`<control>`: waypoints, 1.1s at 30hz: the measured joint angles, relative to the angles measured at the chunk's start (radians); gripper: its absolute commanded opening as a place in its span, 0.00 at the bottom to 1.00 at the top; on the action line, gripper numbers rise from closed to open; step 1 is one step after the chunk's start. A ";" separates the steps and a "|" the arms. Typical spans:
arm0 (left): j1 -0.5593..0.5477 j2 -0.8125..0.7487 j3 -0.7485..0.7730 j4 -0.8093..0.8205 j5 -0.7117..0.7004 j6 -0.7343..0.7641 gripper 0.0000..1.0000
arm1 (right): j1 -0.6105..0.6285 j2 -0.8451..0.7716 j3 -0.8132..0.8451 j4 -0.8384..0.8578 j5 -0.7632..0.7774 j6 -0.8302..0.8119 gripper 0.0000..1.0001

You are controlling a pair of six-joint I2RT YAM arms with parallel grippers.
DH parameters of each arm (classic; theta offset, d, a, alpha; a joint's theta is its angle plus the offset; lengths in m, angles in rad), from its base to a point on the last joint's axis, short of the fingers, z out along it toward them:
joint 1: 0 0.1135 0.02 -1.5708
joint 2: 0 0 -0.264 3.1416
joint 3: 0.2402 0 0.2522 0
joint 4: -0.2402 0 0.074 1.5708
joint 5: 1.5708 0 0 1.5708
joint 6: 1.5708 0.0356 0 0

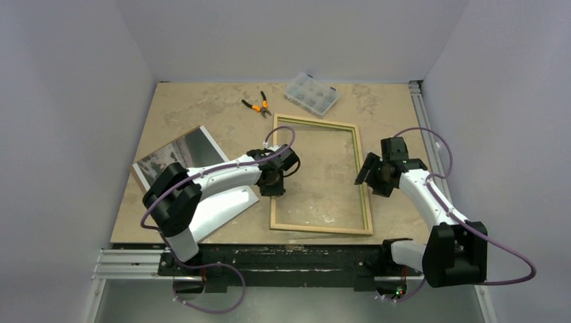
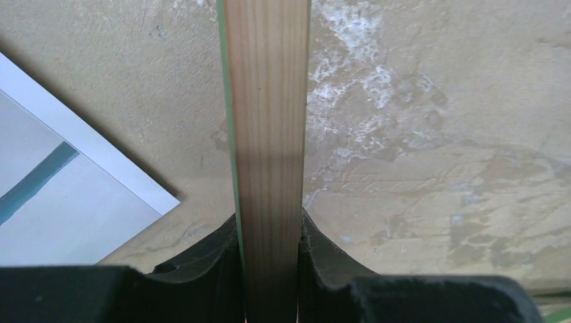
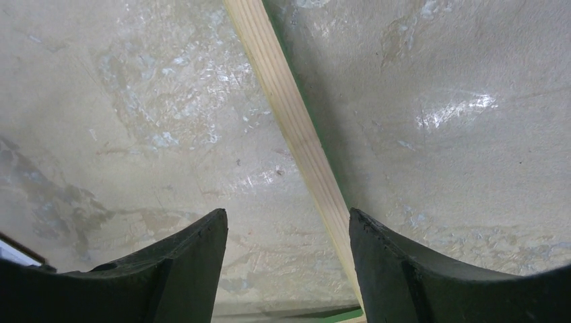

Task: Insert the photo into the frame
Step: Turn over the photo frame at the center of the board.

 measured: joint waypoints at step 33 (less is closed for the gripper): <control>0.084 0.071 -0.040 0.106 0.146 0.040 0.26 | 0.000 -0.066 0.069 -0.074 0.000 -0.048 0.79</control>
